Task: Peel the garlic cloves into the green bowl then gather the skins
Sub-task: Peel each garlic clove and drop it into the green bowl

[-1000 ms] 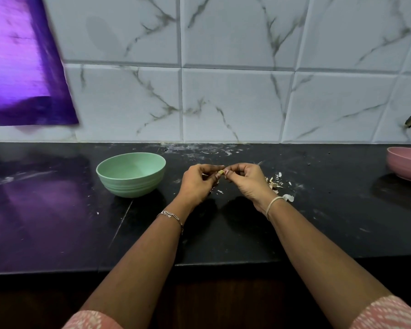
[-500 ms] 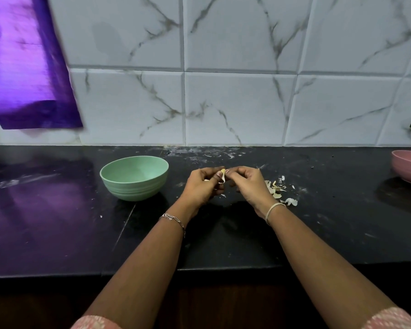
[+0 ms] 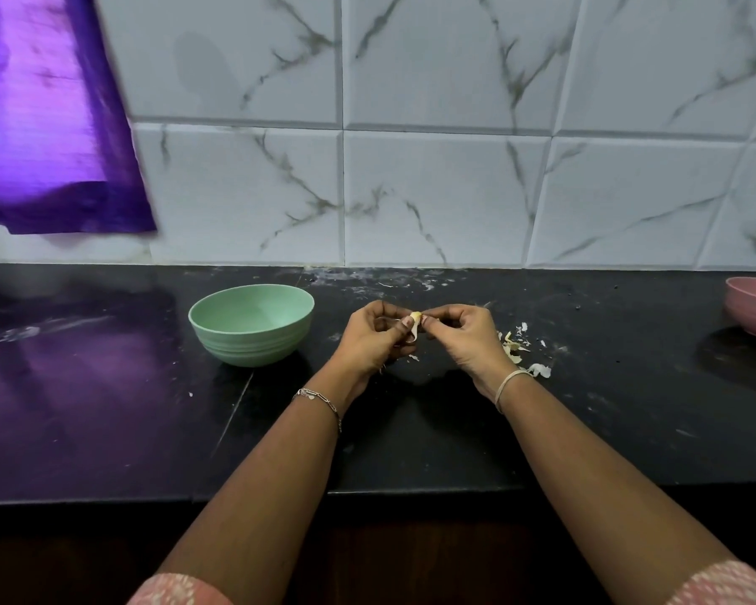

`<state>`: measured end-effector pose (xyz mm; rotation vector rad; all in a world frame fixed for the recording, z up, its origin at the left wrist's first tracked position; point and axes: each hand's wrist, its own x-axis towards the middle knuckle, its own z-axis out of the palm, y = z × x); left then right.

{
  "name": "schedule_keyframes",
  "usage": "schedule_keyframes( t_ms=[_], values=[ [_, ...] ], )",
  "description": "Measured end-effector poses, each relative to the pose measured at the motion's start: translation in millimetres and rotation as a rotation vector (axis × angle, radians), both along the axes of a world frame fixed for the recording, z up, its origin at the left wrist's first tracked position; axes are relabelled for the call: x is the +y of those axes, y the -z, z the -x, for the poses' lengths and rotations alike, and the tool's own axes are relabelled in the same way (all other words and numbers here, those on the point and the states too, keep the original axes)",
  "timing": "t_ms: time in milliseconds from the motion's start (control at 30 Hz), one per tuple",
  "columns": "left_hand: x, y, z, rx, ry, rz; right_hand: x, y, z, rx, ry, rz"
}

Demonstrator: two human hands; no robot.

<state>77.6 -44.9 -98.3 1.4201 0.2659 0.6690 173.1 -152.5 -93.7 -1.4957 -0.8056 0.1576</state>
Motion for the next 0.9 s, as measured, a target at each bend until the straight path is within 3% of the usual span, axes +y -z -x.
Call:
schedule_keyframes(
  t_ms=[400, 900],
  values=[
    [0.8, -1.7, -1.5, 0.008, 0.028, 0.122, -2.0, -0.8, 2.1, 0.004, -0.001, -0.035],
    [0.8, 3.1, 0.0, 0.053, 0.011, -0.051, 0.7, 2.0, -1.2, -0.08, 0.052, 0.034]
  ],
)
